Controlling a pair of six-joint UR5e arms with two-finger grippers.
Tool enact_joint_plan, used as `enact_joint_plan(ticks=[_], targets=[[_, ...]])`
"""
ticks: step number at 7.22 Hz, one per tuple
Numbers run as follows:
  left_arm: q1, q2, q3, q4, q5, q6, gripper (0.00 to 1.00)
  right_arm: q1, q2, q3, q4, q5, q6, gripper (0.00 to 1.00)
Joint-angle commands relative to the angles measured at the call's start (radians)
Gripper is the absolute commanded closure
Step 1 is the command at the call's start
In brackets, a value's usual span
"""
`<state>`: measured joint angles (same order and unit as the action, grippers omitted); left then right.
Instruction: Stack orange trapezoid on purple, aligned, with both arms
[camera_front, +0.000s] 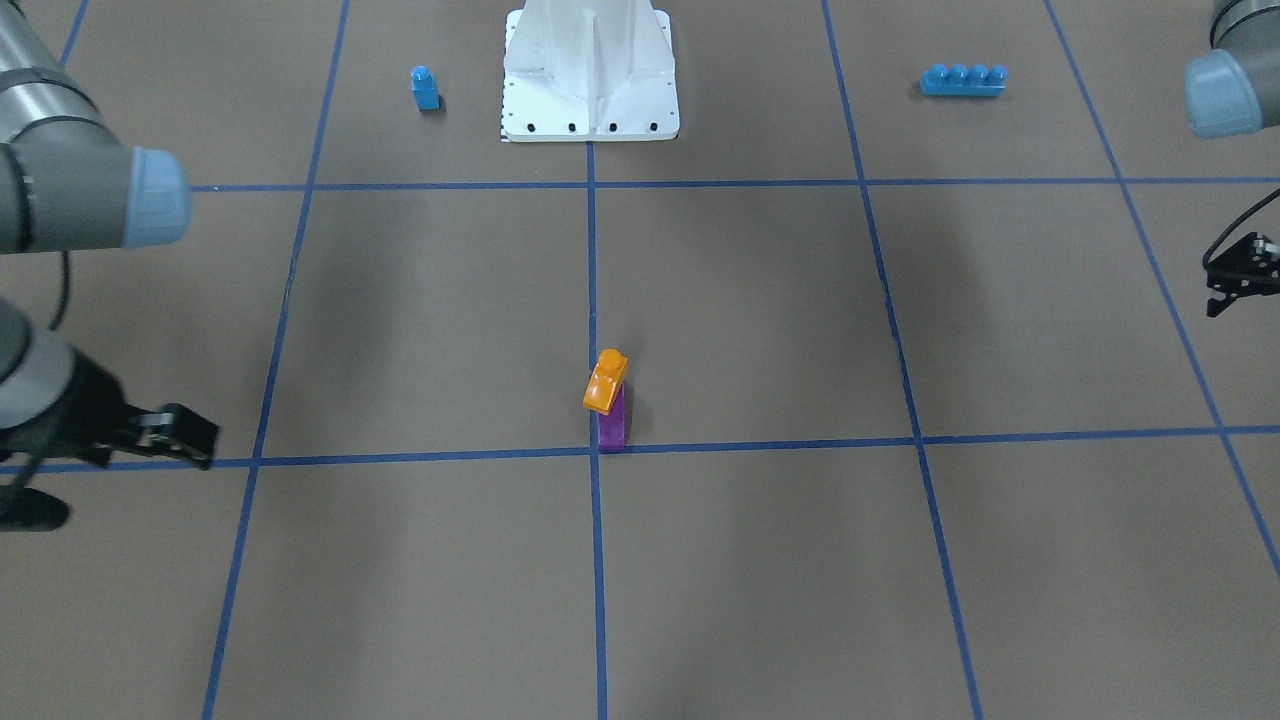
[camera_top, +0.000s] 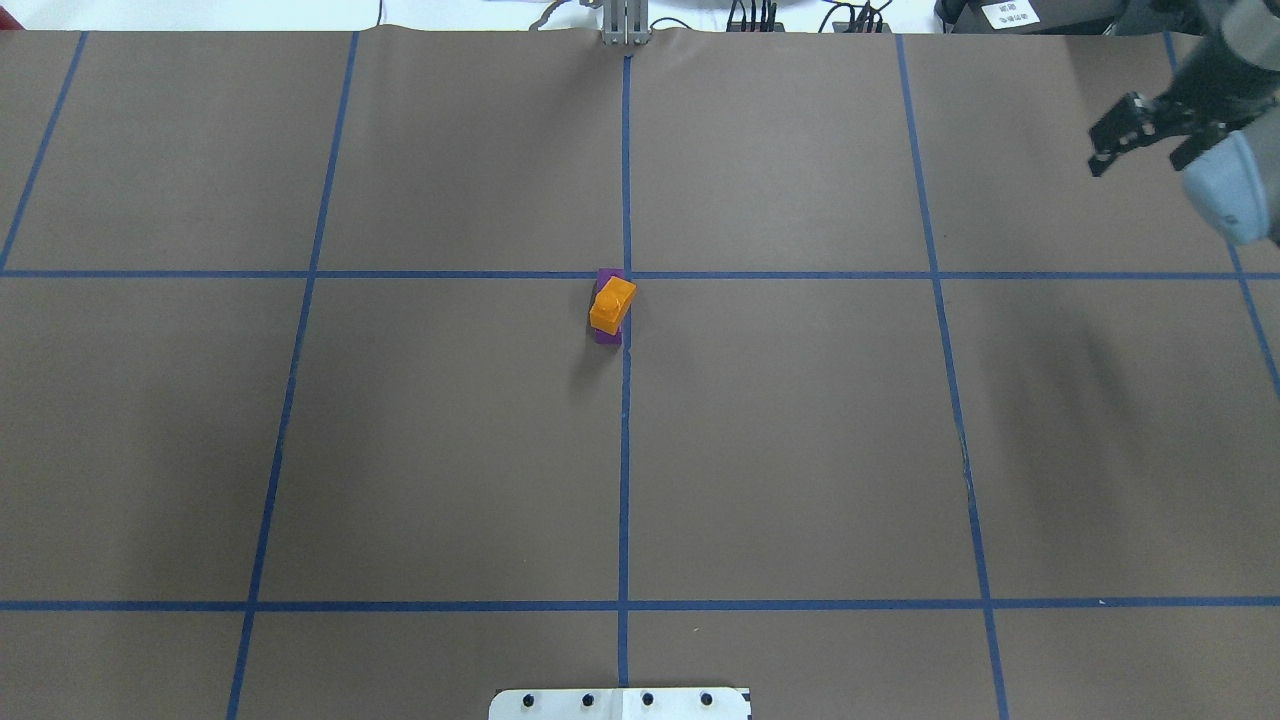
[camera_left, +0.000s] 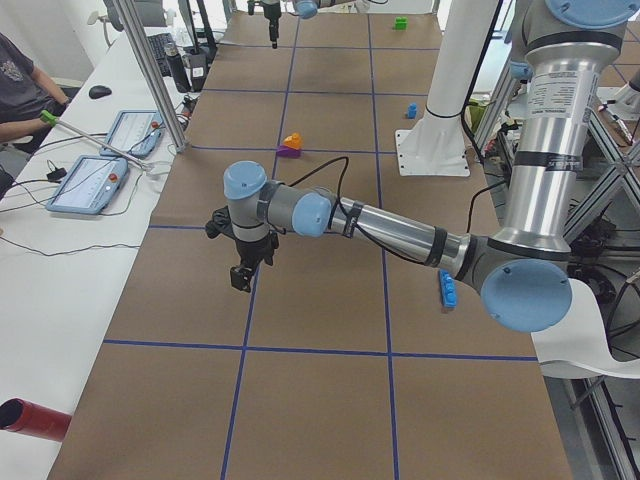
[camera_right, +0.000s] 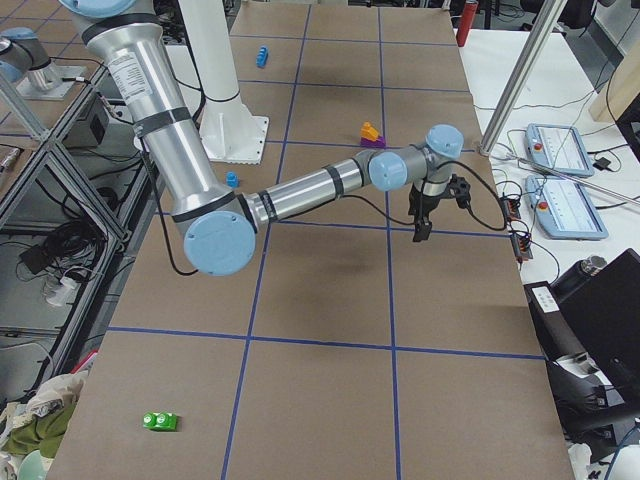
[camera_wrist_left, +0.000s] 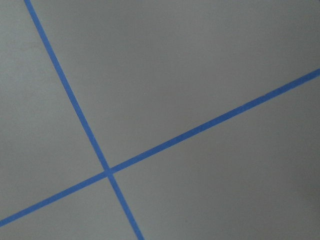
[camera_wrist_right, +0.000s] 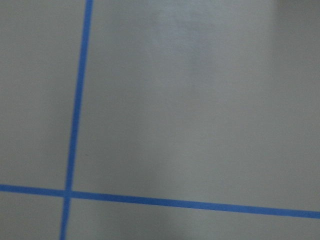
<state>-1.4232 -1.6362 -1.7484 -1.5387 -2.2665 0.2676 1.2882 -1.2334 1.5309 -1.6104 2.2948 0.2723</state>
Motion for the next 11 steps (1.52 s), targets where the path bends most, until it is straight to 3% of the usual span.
enact_joint_plan(ticks=[1,2,3,4,8,10,11], targets=[[-0.046,0.059,0.015,-0.001,-0.007,0.082,0.0,0.115,-0.148,0.0,0.059,0.014,-0.226,0.0],[-0.075,0.09,0.042,-0.004,-0.007,0.09,0.0,0.17,-0.243,-0.006,0.095,0.009,-0.226,0.0],[-0.118,0.095,0.043,0.006,-0.016,0.103,0.0,0.239,-0.279,-0.006,0.16,0.023,-0.226,0.0],[-0.134,0.098,0.046,0.02,-0.016,0.102,0.0,0.262,-0.305,0.005,0.153,0.047,-0.226,0.0],[-0.161,0.101,0.047,0.06,-0.011,0.028,0.0,0.264,-0.322,-0.002,0.153,0.083,-0.214,0.0],[-0.16,0.099,0.047,0.061,-0.01,0.027,0.0,0.27,-0.307,0.014,0.083,0.084,-0.212,0.0],[-0.16,0.099,0.047,0.061,-0.01,0.027,0.0,0.279,-0.302,0.072,-0.01,0.083,-0.212,0.0]])
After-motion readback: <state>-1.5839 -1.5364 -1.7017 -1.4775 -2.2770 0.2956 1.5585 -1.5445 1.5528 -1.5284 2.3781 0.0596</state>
